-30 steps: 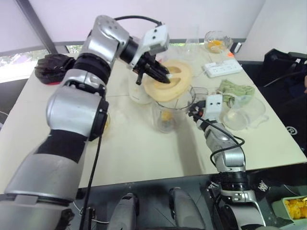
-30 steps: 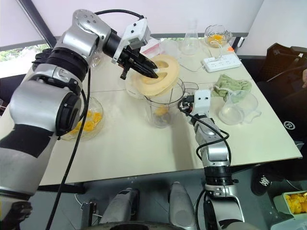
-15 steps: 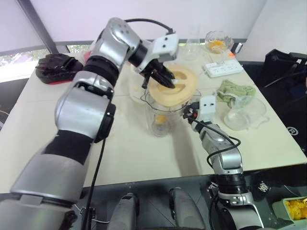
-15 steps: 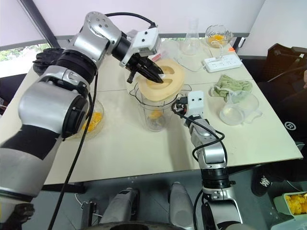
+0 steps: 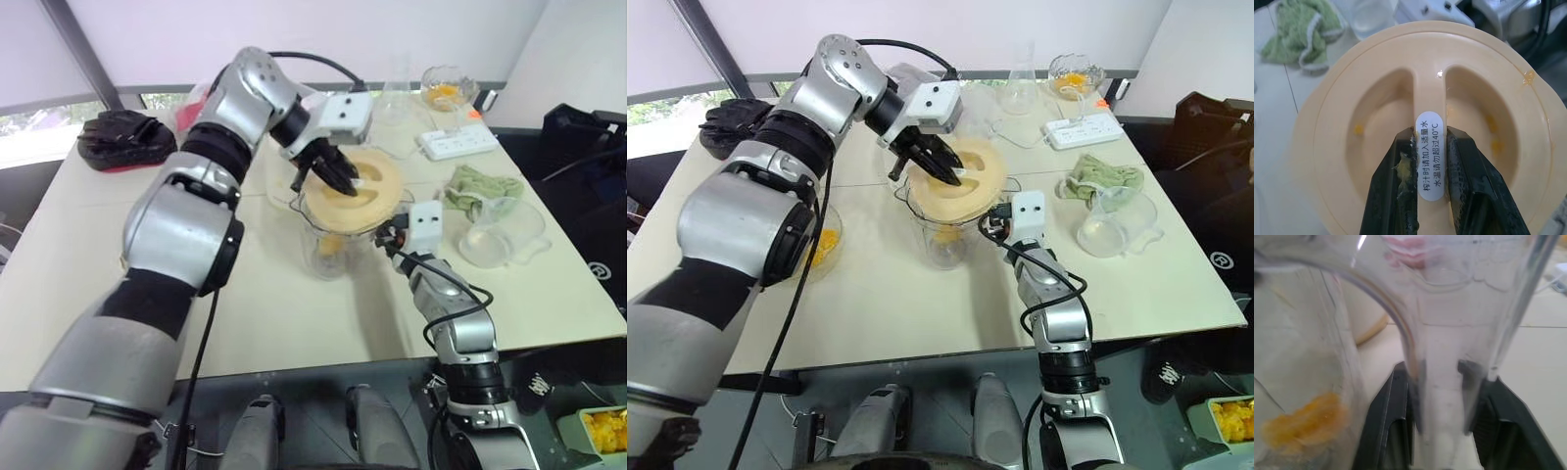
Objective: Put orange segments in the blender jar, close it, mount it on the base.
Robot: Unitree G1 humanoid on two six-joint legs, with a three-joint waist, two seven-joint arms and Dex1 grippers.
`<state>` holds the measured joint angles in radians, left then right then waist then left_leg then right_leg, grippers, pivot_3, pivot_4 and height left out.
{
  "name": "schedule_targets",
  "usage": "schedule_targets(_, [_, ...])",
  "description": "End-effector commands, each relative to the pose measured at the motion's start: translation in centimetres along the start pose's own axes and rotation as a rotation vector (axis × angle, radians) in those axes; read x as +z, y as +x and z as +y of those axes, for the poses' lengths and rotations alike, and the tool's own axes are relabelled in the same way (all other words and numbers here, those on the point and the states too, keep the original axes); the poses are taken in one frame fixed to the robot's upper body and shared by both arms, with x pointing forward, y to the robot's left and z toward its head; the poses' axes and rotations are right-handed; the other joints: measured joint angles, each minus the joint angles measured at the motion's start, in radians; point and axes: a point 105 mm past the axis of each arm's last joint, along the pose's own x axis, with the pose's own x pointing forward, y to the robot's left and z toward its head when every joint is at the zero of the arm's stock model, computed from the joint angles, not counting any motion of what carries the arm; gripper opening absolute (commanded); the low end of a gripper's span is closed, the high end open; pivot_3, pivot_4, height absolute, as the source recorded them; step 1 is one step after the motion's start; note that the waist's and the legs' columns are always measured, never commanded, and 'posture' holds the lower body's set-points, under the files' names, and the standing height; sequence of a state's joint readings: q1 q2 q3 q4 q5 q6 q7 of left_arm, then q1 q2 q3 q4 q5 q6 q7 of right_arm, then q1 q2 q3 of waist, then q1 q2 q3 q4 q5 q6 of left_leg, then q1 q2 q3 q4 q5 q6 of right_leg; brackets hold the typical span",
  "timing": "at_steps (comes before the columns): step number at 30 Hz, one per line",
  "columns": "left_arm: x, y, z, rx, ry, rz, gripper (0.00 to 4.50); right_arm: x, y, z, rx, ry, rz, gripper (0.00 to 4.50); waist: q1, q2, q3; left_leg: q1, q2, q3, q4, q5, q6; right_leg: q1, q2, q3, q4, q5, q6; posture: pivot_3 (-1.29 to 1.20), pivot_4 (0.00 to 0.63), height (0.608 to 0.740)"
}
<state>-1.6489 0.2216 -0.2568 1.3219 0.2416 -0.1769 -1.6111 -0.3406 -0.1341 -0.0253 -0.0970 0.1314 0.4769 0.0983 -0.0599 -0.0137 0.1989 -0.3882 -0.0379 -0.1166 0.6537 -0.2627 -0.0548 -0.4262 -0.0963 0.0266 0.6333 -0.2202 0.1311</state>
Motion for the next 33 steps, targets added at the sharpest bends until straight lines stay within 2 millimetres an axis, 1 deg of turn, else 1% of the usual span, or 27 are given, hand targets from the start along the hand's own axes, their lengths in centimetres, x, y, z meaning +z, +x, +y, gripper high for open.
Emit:
schedule_targets(1, [-2.1, 0.6, -0.8, -0.041, -0.072, 0.061, 0.26, 2.9, -0.6, -0.2, -0.013, -0.006, -0.115, 1.11, 0.005, 0.000, 0.000, 0.000, 0.000, 0.000, 0.000, 0.000, 0.000, 0.000, 0.000, 0.000, 0.000, 0.000, 0.000, 0.00, 0.150, 0.740])
schedule_targets(4, [-2.9, 0.4, -1.1, -0.052, -0.064, 0.107, 0.26, 2.8, -0.5, -0.4, -0.018, -0.007, -0.113, 1.11, 0.010, 0.000, 0.000, 0.000, 0.000, 0.000, 0.001, 0.000, 0.000, 0.000, 0.000, 0.000, 0.000, 0.000, 0.000, 0.00, 0.150, 0.740])
schedule_targets(11, [-4.5, 1.1, -2.0, -0.097, -0.068, 0.162, 0.26, 3.1, -0.5, -0.3, -0.016, -0.013, -0.121, 1.11, 0.015, 0.000, -0.001, 0.003, 0.000, 0.000, 0.001, 0.000, 0.000, 0.003, 0.000, 0.000, 0.000, 0.000, 0.000, 0.00, 0.150, 0.740])
schedule_targets(14, [-5.6, 1.7, -2.7, -0.130, -0.045, 0.188, 0.26, 2.7, -0.8, -0.2, -0.024, -0.012, -0.114, 1.11, 0.015, 0.000, -0.001, 0.007, 0.000, 0.000, 0.001, 0.000, 0.001, 0.008, 0.000, 0.000, 0.000, 0.000, 0.000, 0.00, 0.150, 0.740])
schedule_targets(16, [-6.0, 2.0, -3.1, -0.150, -0.020, 0.204, 0.26, 2.6, -1.1, -0.2, -0.025, -0.019, -0.109, 1.11, 0.015, 0.000, -0.004, 0.017, 0.000, 0.000, -0.003, 0.000, 0.001, 0.017, 0.000, 0.000, -0.003, -0.002, 0.003, 0.00, 0.150, 0.740])
schedule_targets(19, [-6.4, 2.1, -3.4, -0.173, 0.015, 0.233, 0.26, 2.5, -1.4, -0.7, -0.039, -0.026, -0.105, 1.11, 0.016, 0.001, -0.008, 0.018, 0.000, 0.000, -0.003, 0.000, 0.001, 0.019, 0.000, 0.000, -0.004, -0.004, 0.005, 0.00, 0.150, 0.740])
schedule_targets(23, [-6.5, 2.1, -3.4, -0.190, 0.029, 0.268, 0.26, 2.5, -1.8, -1.1, -0.058, -0.029, -0.103, 1.11, 0.017, 0.002, -0.009, 0.018, 0.000, 0.000, -0.003, 0.000, 0.001, 0.019, 0.000, 0.000, -0.004, -0.004, 0.005, 0.00, 0.150, 0.740])
schedule_targets(27, [-5.8, 2.5, -3.2, -0.185, 0.013, 0.246, 0.26, 2.6, -2.0, -1.2, -0.071, -0.029, -0.106, 1.11, 0.017, 0.002, -0.009, 0.018, 0.000, 0.000, -0.002, 0.000, 0.001, 0.019, 0.000, 0.000, -0.004, -0.004, 0.005, 0.00, 0.150, 0.740])
schedule_targets(33, [-5.3, 3.0, -2.9, -0.163, -0.046, 0.199, 0.26, 2.7, -2.0, -1.3, -0.076, -0.027, -0.109, 1.11, 0.019, 0.002, -0.009, 0.017, 0.000, 0.000, -0.002, 0.000, 0.001, 0.019, 0.000, 0.000, -0.004, -0.004, 0.005, 0.00, 0.150, 0.740])
